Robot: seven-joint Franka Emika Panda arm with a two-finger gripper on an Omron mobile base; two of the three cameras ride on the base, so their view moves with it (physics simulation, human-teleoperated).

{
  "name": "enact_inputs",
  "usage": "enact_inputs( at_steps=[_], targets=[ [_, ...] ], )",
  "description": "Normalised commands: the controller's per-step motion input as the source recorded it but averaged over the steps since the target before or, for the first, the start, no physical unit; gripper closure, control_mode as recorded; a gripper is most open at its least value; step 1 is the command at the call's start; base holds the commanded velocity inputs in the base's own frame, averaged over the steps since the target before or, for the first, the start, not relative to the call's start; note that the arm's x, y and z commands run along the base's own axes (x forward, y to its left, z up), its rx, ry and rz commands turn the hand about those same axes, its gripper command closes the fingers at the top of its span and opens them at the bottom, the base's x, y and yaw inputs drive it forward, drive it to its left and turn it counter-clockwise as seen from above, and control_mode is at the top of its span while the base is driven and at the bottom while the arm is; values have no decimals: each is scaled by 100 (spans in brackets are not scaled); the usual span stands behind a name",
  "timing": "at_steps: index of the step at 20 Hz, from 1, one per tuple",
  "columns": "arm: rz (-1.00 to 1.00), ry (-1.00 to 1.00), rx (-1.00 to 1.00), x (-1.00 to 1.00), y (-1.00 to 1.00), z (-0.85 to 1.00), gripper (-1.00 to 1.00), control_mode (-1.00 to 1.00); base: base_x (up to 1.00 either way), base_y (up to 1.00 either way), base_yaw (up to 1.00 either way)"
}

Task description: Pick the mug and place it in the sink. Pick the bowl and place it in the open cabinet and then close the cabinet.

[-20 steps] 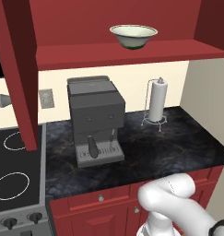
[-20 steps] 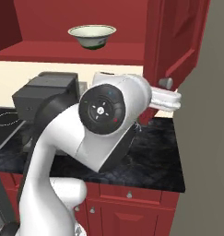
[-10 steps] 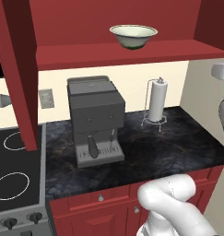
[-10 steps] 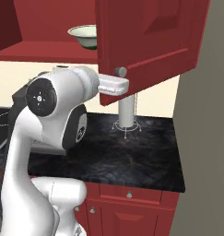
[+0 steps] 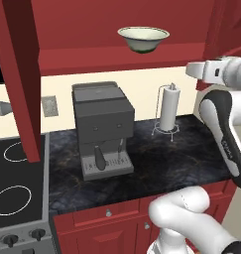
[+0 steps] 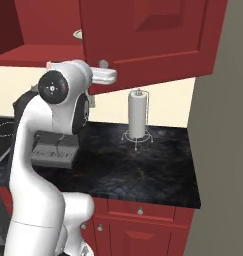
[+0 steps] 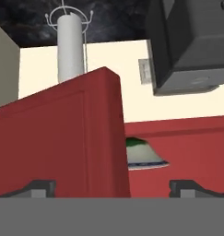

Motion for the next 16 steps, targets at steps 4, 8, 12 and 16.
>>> enact_inputs(
  at_steps=[4, 8, 12, 16],
  targets=[
    [35, 14, 4, 100, 18, -4, -100, -100, 0, 0, 0],
    [22, 1, 3, 100, 19, -24, -100, -100, 0, 0, 0],
    [3, -9, 1, 91, 23, -50, -100, -100, 0, 0, 0],
    [-20, -5, -1, 64, 29, -33, -100, -100, 0, 0, 0]
  ],
)
